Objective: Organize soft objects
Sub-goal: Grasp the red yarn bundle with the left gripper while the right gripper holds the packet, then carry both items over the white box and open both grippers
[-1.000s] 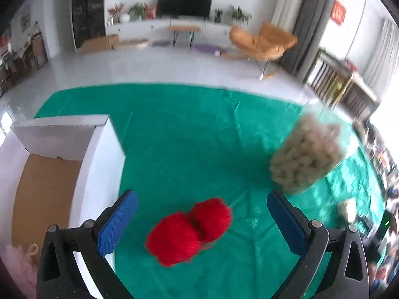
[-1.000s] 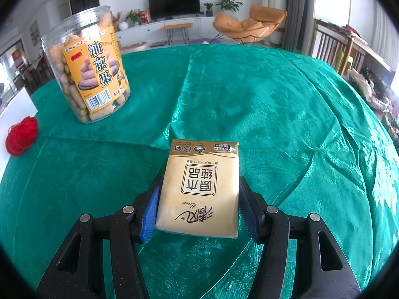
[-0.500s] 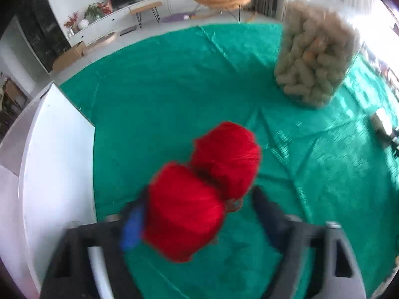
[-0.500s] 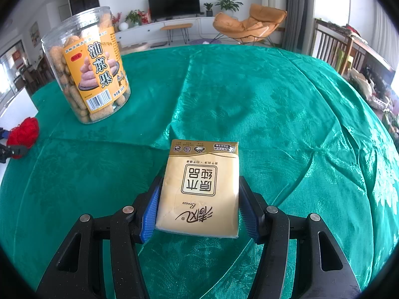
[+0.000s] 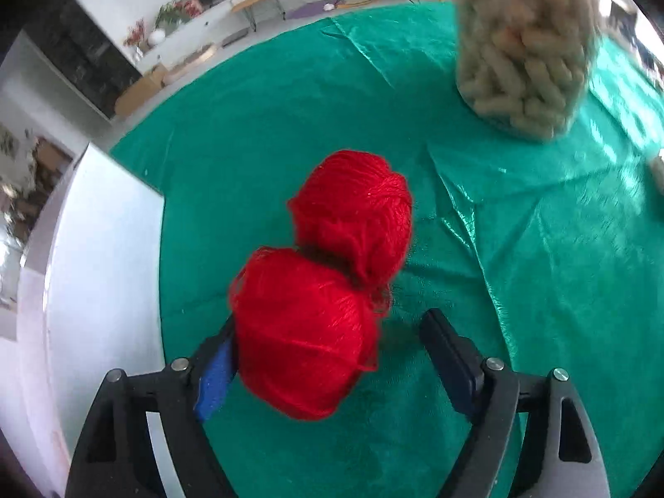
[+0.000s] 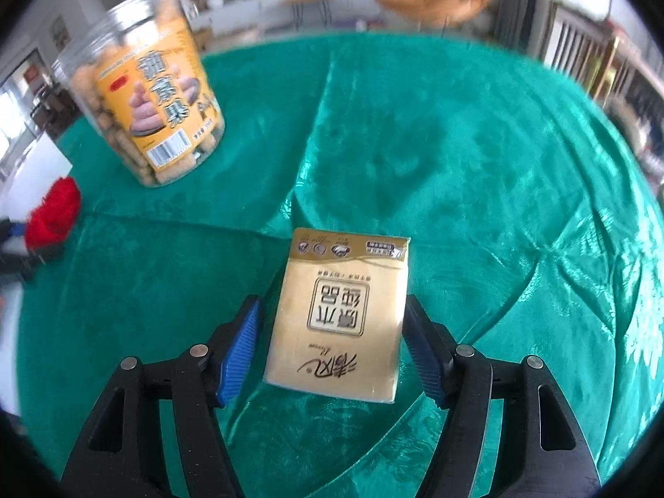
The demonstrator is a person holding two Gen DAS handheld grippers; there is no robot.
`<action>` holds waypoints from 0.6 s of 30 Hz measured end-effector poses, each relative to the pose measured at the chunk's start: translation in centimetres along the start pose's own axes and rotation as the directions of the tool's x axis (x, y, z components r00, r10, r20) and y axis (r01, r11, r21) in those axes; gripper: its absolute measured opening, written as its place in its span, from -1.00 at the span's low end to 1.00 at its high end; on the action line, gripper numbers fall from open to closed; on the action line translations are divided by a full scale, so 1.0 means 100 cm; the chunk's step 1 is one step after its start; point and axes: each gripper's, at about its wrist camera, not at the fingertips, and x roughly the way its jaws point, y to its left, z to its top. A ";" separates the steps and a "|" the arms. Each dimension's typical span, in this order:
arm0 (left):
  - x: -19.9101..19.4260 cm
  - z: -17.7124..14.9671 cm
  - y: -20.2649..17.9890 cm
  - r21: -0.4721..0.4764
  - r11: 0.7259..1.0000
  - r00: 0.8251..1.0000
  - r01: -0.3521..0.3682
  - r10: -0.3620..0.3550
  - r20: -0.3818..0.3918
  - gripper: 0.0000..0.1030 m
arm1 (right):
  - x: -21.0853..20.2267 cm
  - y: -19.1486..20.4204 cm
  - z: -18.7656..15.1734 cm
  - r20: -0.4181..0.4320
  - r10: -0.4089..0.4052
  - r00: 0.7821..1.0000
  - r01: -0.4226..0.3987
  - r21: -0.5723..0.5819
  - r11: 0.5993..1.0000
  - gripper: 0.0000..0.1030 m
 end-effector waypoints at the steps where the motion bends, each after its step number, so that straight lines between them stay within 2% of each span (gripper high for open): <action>1: 0.001 0.000 -0.001 -0.008 1.000 1.000 0.004 -0.004 0.012 0.52 | 0.002 0.000 0.005 -0.024 0.007 1.000 -0.007 0.000 1.000 0.38; 2: 0.002 0.002 0.000 -0.030 1.000 1.000 0.007 -0.007 0.018 0.35 | 0.003 0.001 0.008 -0.040 0.002 0.999 -0.003 -0.015 1.000 0.25; 3: -0.002 -0.001 0.004 -0.057 0.998 1.000 -0.011 0.013 0.027 -0.12 | 0.005 0.004 0.011 -0.050 -0.017 0.999 0.015 -0.046 0.999 0.03; 6: -0.011 0.000 0.024 -0.168 0.982 0.996 0.085 -0.078 0.052 -0.18 | 0.004 0.013 0.017 -0.070 -0.056 0.996 0.048 -0.115 0.992 0.03; 10: -0.036 0.014 0.048 -0.267 0.953 0.988 0.141 -0.119 0.097 -0.18 | -0.026 0.017 0.060 -0.001 -0.039 0.999 0.039 -0.091 0.995 0.03; 14: -0.076 0.041 0.067 -0.338 0.924 0.977 0.178 -0.125 0.174 -0.18 | -0.073 0.039 0.125 0.110 -0.029 0.994 0.038 -0.086 0.996 0.03; 18: -0.115 0.055 0.081 -0.365 0.911 0.966 0.192 -0.110 0.235 -0.18 | -0.115 0.080 0.163 0.179 0.019 0.984 0.005 -0.135 0.991 0.03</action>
